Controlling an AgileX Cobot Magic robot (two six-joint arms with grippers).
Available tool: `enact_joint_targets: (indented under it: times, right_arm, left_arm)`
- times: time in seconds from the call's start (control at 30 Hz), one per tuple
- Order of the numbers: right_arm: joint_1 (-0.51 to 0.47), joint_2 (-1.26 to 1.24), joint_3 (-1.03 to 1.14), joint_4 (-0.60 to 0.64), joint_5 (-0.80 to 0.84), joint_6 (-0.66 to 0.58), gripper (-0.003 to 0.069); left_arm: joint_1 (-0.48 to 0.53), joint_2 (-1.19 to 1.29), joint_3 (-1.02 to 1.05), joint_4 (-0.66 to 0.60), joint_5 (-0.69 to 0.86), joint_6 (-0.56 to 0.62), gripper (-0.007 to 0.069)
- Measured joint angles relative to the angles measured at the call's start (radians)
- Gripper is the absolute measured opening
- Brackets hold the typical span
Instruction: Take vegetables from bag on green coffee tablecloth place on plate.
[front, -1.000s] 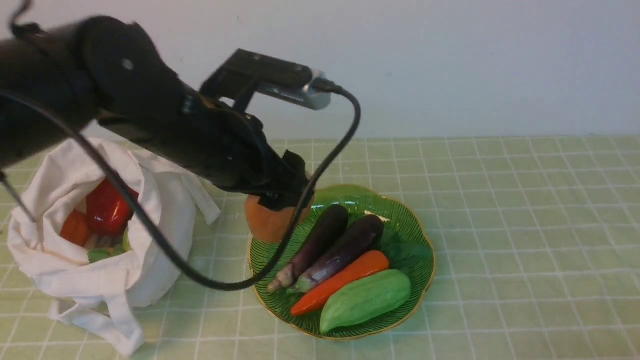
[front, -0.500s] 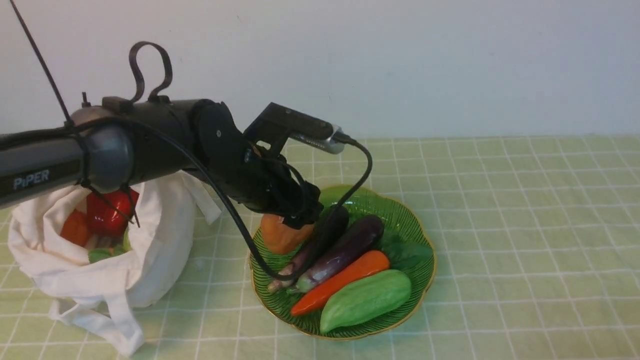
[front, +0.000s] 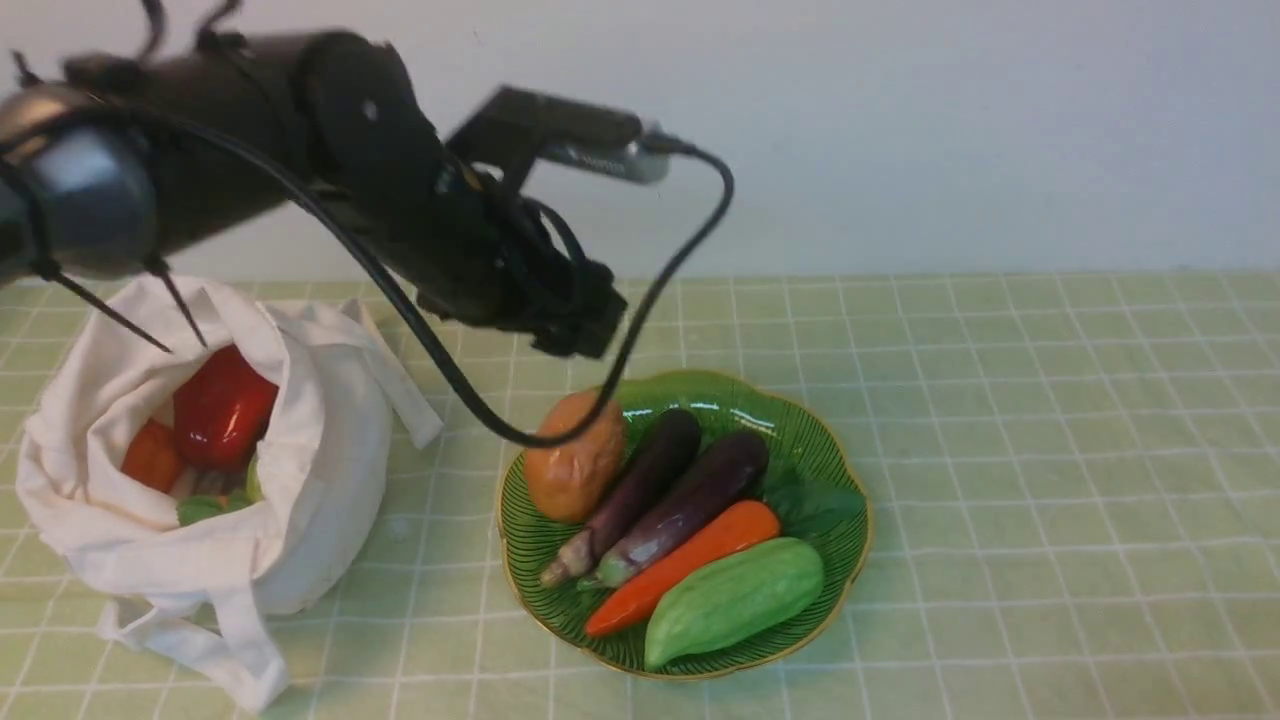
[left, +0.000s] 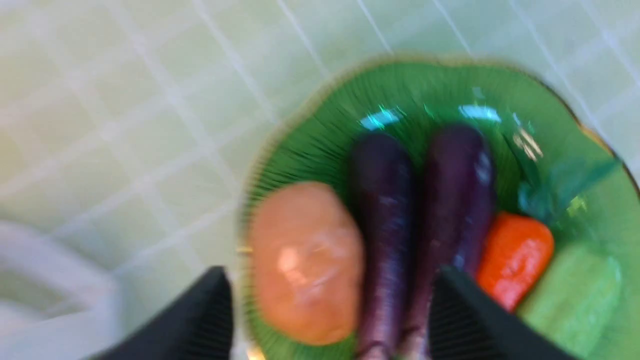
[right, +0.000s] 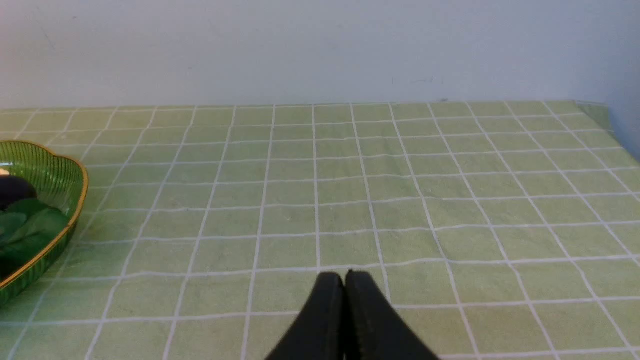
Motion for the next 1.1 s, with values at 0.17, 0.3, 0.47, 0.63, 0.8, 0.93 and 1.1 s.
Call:
enact_joint_targets:
  times: [0.17, 0.3, 0.47, 0.63, 0.8, 0.93, 1.1]
  right_arm:
    - [0.000, 0.000, 0.000, 0.000, 0.000, 0.000, -0.0016]
    - [0.000, 0.000, 0.000, 0.000, 0.000, 0.000, -0.0016]
    - [0.000, 0.000, 0.000, 0.000, 0.000, 0.000, -0.0016]
    - [0.000, 0.000, 0.000, 0.000, 0.000, 0.000, -0.0016]
    - [0.000, 0.000, 0.000, 0.000, 0.000, 0.000, -0.0016]
    - [0.000, 0.000, 0.000, 0.000, 0.000, 0.000, -0.0016]
    - [0.000, 0.000, 0.000, 0.000, 0.000, 0.000, -0.0016]
  left_arm:
    - [0.021, -0.168, -0.008, 0.188, 0.050, -0.084, 0.0099]
    - [0.026, -0.351, -0.007, 0.317, 0.115, -0.128, 0.0002]
    - [0.026, -0.517, 0.004, 0.312, 0.150, -0.146, -0.0005]
    - [0.026, -0.571, 0.006, 0.271, 0.250, -0.122, -0.0005]
    - [0.026, -0.677, 0.017, 0.253, 0.291, -0.115, -0.0005]
    - [0.026, -0.815, 0.016, 0.272, 0.285, -0.115, -0.0005]
    - [0.026, -0.941, 0.063, 0.272, 0.273, -0.128, -0.0005]
